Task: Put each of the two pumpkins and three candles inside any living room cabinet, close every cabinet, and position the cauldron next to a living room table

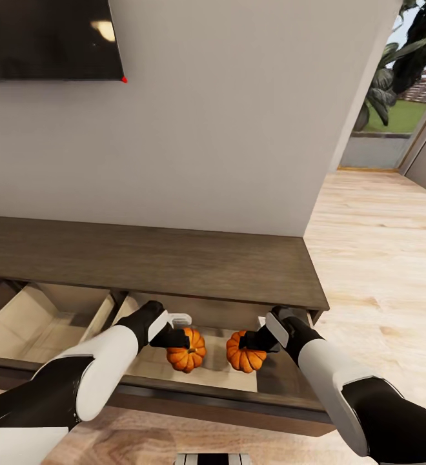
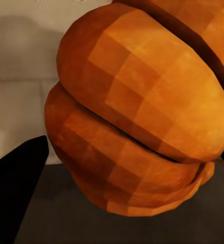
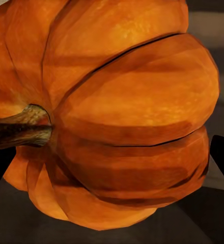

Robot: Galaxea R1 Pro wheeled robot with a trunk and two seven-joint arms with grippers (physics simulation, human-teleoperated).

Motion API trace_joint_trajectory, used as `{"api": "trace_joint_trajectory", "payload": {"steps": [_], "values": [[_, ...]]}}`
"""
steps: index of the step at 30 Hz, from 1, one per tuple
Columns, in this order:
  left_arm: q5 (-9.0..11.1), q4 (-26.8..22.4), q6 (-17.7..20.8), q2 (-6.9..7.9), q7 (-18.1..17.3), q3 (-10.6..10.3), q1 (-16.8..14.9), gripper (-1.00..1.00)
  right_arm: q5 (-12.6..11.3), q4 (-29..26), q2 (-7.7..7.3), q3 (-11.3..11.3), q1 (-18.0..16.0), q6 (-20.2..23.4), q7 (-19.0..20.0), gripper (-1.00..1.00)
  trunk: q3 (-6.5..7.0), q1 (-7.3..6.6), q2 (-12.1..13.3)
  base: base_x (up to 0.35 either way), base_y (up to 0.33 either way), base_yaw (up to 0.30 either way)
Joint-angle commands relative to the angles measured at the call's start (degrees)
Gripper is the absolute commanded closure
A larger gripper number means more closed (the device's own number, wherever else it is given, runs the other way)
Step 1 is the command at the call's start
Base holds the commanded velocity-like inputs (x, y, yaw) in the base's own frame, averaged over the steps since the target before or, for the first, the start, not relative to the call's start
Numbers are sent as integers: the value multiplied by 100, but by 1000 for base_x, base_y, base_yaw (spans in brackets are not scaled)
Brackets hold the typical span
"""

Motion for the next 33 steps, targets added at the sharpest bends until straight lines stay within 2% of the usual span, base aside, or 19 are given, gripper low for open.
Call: {"api": "trace_joint_trajectory", "payload": {"steps": [1,6,8,11,16,25,27,33], "values": [[-57,-8,-53,-2,42,44,0,100,-67,-10,1,35,-2,16,-53,100,-27,1,-3,0,0,0],[-27,-4,-258,-2,423,49,0,100,-67,-9,3,35,-2,11,-53,100,-138,14,-10,0,0,0],[-19,-6,-275,-2,461,51,0,100,-67,-9,4,35,-2,7,-53,100,-182,19,-13,0,0,0],[-15,-7,-392,-2,482,52,0,100,-64,-8,4,35,1,-71,-53,100,-226,25,-15,0,0,0],[4,61,-621,-9,487,53,0,100,-51,155,6,43,7,-630,-53,100,-226,25,-15,0,0,0],[13,74,-642,-11,487,53,0,100,-46,286,36,116,7,-1066,-31,100,-226,25,-15,0,0,0],[13,78,-642,-11,487,53,0,100,-43,291,38,121,7,-1091,-16,100,-226,25,-15,0,0,0],[13,74,-642,-11,487,53,0,100,-42,298,39,123,7,-1103,-10,100,-359,40,-23,0,0,0]]}}
